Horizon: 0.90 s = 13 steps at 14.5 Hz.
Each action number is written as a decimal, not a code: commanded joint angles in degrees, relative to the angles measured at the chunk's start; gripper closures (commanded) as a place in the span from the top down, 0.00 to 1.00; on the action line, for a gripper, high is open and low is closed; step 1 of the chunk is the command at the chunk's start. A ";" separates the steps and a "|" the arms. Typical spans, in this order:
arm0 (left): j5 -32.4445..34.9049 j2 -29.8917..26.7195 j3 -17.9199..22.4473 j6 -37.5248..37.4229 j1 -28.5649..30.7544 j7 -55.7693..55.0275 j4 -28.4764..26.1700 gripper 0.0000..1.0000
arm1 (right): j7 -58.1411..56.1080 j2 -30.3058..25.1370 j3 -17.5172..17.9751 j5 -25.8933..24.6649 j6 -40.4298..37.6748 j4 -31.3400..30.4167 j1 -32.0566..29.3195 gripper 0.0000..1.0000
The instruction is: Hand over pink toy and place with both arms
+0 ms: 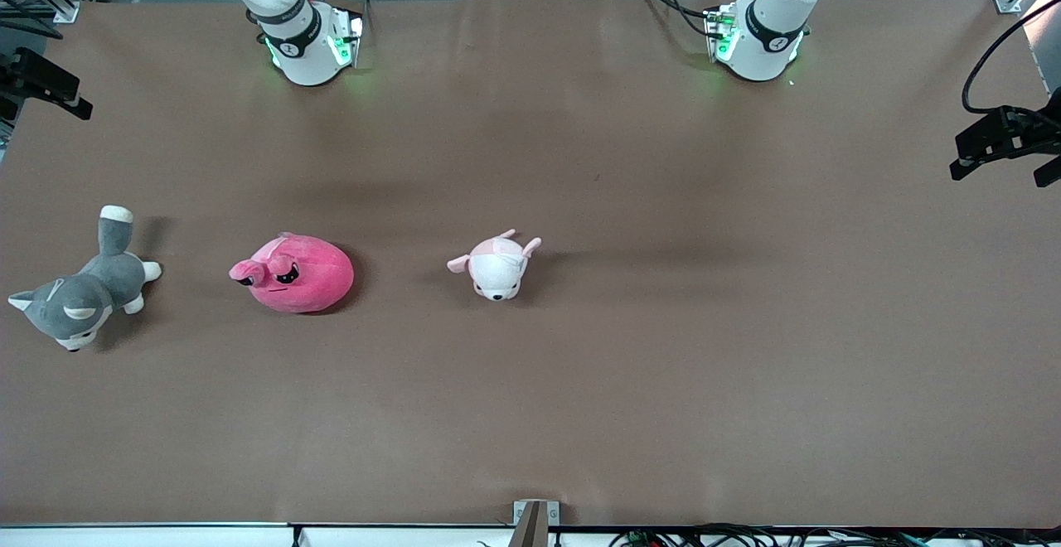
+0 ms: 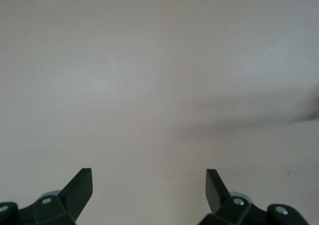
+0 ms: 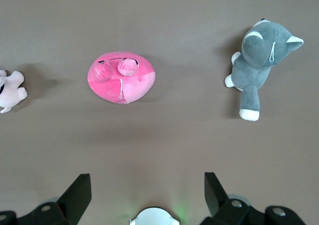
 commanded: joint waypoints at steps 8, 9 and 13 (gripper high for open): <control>-0.25 -0.14 -0.50 0.20 0.08 0.08 0.32 1.00 | 0.45 -0.82 0.48 -1.25 0.47 -0.92 -0.16 1.00; -0.25 -0.14 -0.50 0.20 0.08 -0.01 0.32 1.00 | 0.27 -0.82 0.48 -1.34 0.73 -0.92 -0.16 1.00; -0.43 -0.14 -0.50 0.20 0.08 -2.63 0.32 1.00 | 0.27 -0.73 0.48 -2.57 1.17 -0.92 -0.08 1.00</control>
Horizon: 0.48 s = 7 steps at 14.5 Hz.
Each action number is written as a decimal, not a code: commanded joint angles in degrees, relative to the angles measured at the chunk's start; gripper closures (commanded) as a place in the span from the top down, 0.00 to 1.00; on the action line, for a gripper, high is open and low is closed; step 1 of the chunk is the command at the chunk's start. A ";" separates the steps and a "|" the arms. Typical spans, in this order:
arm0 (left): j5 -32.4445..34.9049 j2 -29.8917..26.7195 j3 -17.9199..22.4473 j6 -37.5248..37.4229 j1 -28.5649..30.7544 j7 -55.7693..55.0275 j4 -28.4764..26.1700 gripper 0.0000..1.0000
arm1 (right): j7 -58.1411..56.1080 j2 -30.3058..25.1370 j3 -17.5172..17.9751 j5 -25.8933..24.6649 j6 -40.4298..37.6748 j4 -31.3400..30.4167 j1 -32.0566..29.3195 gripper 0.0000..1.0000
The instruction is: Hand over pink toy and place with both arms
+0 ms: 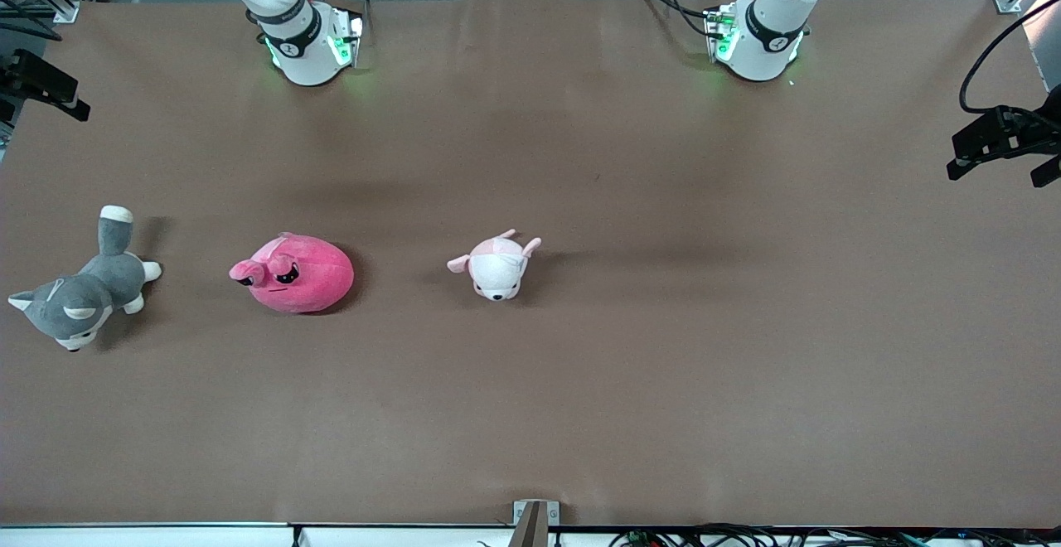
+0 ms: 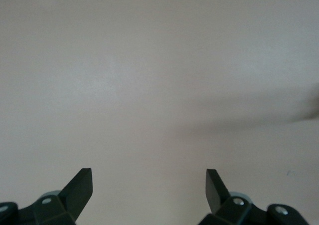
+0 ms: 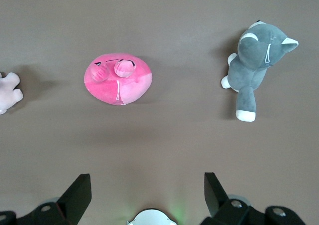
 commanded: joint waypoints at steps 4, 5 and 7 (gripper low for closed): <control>-0.78 -0.14 -0.34 0.20 0.10 -11.55 0.32 1.00 | 0.54 -0.73 0.47 -1.59 0.22 -0.86 -0.16 1.00; -0.78 -0.14 -0.34 0.20 0.10 -11.39 0.32 1.00 | 0.54 -0.73 0.47 -1.51 0.04 -0.78 -0.08 1.00; -0.69 -0.14 -0.34 0.20 0.01 -11.03 0.32 1.00 | 0.54 -0.73 0.47 -1.51 0.04 -0.69 -0.08 1.00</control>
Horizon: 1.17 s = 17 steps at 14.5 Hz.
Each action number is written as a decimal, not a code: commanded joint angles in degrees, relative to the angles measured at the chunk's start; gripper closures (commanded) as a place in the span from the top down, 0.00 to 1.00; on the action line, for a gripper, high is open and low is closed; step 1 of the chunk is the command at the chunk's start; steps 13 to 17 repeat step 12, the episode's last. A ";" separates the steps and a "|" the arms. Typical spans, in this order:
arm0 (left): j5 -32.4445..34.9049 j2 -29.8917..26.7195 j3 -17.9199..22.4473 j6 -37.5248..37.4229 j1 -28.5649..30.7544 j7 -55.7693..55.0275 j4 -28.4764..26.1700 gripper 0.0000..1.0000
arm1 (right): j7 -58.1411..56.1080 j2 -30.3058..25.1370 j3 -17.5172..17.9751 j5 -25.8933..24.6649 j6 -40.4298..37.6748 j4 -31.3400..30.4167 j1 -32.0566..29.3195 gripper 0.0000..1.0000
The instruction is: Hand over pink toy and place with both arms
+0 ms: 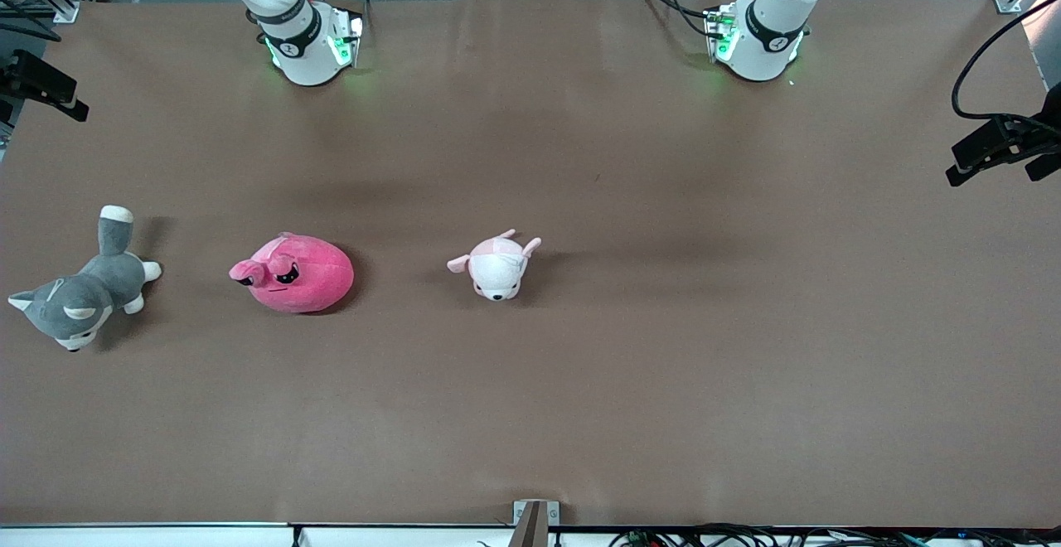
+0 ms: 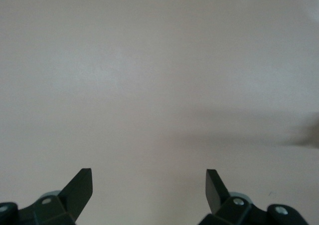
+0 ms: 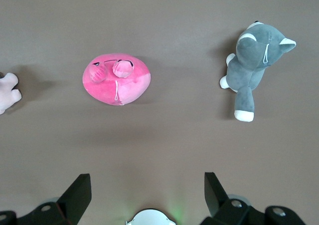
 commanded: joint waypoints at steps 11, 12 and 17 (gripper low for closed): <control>-0.69 0.03 -0.25 0.20 -0.06 -0.72 0.32 1.00 | 0.80 -0.65 0.47 -0.88 -0.21 -0.42 -0.08 1.00; -0.69 0.03 -0.25 0.20 -0.06 -0.81 0.32 1.00 | 0.89 -0.65 0.47 -0.88 -0.30 -0.42 0.01 1.00; -0.69 0.03 -0.25 0.20 -0.06 -0.81 0.32 1.00 | 0.89 -0.65 0.47 -0.88 -0.30 -0.42 0.01 1.00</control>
